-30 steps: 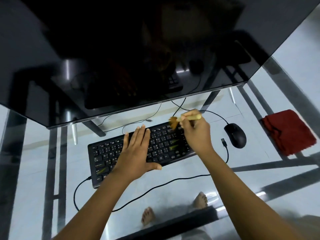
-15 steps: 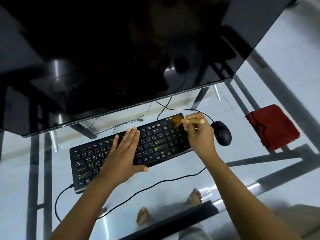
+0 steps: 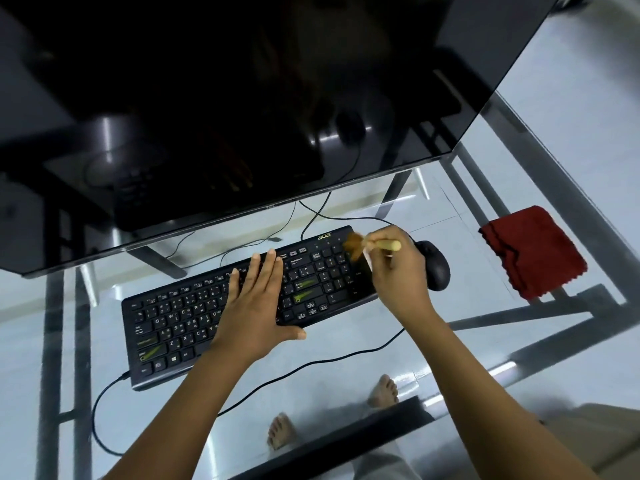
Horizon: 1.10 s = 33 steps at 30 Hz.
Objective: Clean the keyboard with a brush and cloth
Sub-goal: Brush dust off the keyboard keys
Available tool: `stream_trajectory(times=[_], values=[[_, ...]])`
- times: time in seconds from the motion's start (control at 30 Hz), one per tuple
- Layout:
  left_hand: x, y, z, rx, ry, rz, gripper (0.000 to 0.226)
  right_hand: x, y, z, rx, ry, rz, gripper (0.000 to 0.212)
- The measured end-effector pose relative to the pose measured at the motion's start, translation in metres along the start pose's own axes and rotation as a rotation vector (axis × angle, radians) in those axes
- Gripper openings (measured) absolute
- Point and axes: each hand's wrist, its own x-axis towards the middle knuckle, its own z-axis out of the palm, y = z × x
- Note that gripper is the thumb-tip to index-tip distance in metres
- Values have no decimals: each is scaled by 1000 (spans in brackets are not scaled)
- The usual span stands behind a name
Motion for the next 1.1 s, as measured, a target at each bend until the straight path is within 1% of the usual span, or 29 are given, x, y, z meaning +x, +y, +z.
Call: stream_trajectory(times=[0.03, 0.07, 0.13, 0.17, 0.2, 0.27, 0.3, 0.33, 0.4, 0.43, 0.5, 0.53, 0.57, 0.6, 0.63, 0.67, 0.7, 0.77, 0.8, 0.83, 0.87, 0.9, 0.93, 0.97, 1.03, 1.07, 1.1], values=[[0, -2, 0, 4, -1, 5, 128, 0, -1, -3, 37, 21, 0, 12], [1, -3, 0, 5, 0, 11, 129, 0, -2, -6, 99, -46, 27, 12], [2, -5, -1, 5, -3, 24, 129, -3, 1, -3, 161, -324, 86, 11], [2, -6, -1, 3, -2, 30, 129, -7, 3, -3, 78, -380, 61, 9], [2, -7, -1, 0, 0, 36, 129, -10, 5, -3, 52, -367, 73, 8], [1, -8, -2, 0, 1, 48, 128, -14, 9, -6, 37, -125, 64, 11], [1, -9, -2, -2, 3, 56, 128, -16, 13, -10, 6, -42, 40, 12], [1, -10, -3, -5, 2, 62, 128, -19, 13, -14, 24, -33, 43, 12], [2, -11, -3, -6, -3, 70, 127, -27, 12, -12, 35, -147, 41, 10], [2, -12, -3, -4, -6, 71, 127, -30, 13, -12, 12, -145, 47, 11], [2, -12, -2, 2, -4, 72, 127, -29, 13, -16, 21, 30, 54, 17], [2, -12, -2, 7, -8, 75, 127, -28, 13, -20, 56, 72, 71, 16], [3, -11, -3, 9, -13, 79, 127, -27, 13, -22, 102, 56, 81, 13], [4, -10, -3, 9, -16, 82, 127, -27, 11, -23, 135, -37, 123, 11], [4, -10, -3, 8, -17, 83, 127, -27, 11, -22, 157, -139, 128, 11], [5, -10, -3, 7, -18, 82, 127, -28, 10, -21, 99, -180, 113, 12], [4, -10, -3, 10, -18, 81, 127, -27, 11, -20, 50, -159, 84, 12], [2, -11, -3, 25, -18, 79, 126, -23, 9, -20, 11, 41, 62, 12], [1, -10, -3, 31, -16, 81, 126, -22, 8, -23, 78, 48, 95, 10], [-1, -12, -3, 36, -11, 79, 126, -22, 6, -21, 140, -18, 110, 10], [-2, -14, -4, 37, -7, 76, 126, -21, 2, -18, 194, -165, 150, 11], [-2, -14, -4, 33, -4, 77, 126, -22, 2, -16, 199, -310, 147, 11], [-2, -15, -4, 34, 2, 75, 126, -22, 1, -14, 123, -360, 137, 10], [-2, -15, -4, 38, 9, 73, 127, -20, 5, -13, 82, -332, 123, 11], [-3, -13, -3, 53, 11, 68, 126, -14, 4, -17, 14, -54, 101, 15], [-3, -11, -3, 58, 10, 66, 126, -13, 5, -21, 52, 11, 119, 14], [-3, -9, -2, 58, 11, 65, 126, -13, 4, -24, 109, -14, 138, 12]])
